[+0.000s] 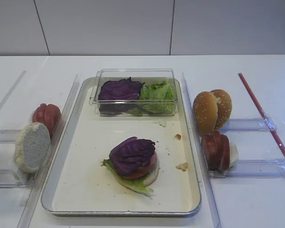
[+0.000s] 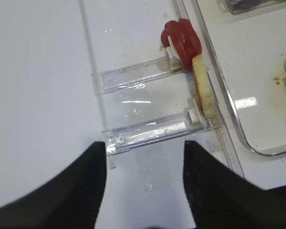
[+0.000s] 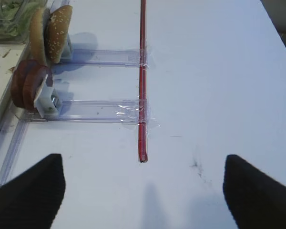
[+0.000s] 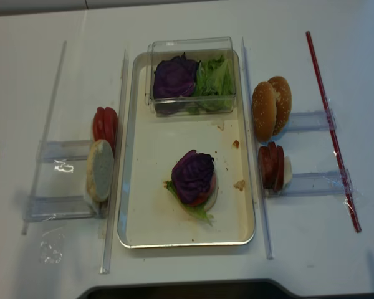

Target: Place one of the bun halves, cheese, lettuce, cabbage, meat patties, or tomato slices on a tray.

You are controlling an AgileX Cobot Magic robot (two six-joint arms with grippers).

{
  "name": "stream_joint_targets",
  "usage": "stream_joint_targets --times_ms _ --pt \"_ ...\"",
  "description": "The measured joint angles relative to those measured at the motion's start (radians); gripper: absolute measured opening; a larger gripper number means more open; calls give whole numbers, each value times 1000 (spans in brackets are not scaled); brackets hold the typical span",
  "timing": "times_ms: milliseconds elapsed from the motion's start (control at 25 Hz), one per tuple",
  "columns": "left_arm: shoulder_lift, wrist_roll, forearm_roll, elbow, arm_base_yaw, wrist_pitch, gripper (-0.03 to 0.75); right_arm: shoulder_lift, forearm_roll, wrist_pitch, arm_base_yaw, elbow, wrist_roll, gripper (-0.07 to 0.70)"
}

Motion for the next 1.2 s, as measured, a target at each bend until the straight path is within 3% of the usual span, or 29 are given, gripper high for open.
stream_joint_targets --times_ms 200,640,1200 --pt "-177 -25 2 166 0 -80 378 0 -2 0 0 0 1 692" --pt "-499 -109 2 478 0 -152 378 0 -3 0 0 0 1 692" --pt "-695 -132 2 495 0 -175 377 0 -3 0 0 0 1 692"
